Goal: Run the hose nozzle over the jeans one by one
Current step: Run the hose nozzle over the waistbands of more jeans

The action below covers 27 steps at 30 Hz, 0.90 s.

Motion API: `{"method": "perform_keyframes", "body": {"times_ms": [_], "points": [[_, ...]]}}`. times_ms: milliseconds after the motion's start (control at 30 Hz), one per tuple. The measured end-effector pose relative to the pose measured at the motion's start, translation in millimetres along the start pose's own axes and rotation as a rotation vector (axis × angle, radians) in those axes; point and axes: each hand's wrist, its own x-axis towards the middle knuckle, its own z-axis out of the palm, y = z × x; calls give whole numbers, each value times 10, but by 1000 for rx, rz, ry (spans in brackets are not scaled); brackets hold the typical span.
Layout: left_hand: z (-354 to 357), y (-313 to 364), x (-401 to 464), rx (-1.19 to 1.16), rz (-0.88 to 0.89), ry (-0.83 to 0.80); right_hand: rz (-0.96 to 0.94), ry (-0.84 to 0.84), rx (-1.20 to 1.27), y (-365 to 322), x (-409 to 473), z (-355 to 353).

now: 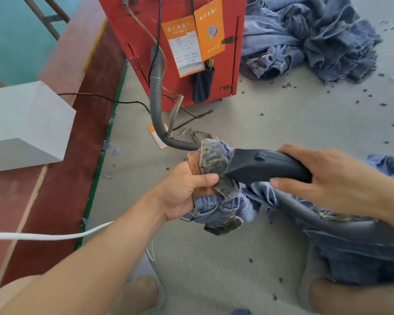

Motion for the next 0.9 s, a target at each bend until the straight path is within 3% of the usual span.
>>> {"method": "perform_keyframes", "body": {"times_ms": [100, 267, 333, 500, 800, 900], "points": [[-31, -4, -4, 5, -13, 1, 27, 34, -41, -24, 73, 26], [5, -70, -52, 78, -62, -103, 141, 274, -66, -34, 202, -2], [22, -79, -35, 63, -31, -81, 128, 229, -9, 10, 151, -157], [-24, -17, 18, 58, 27, -28, 56, -90, -89, -101, -43, -31], [7, -14, -38, 11, -10, -90, 147, 228, -49, -85, 152, 143], [63, -17, -19, -5, -18, -85, 119, 195, -11, -16, 128, -23]]}}
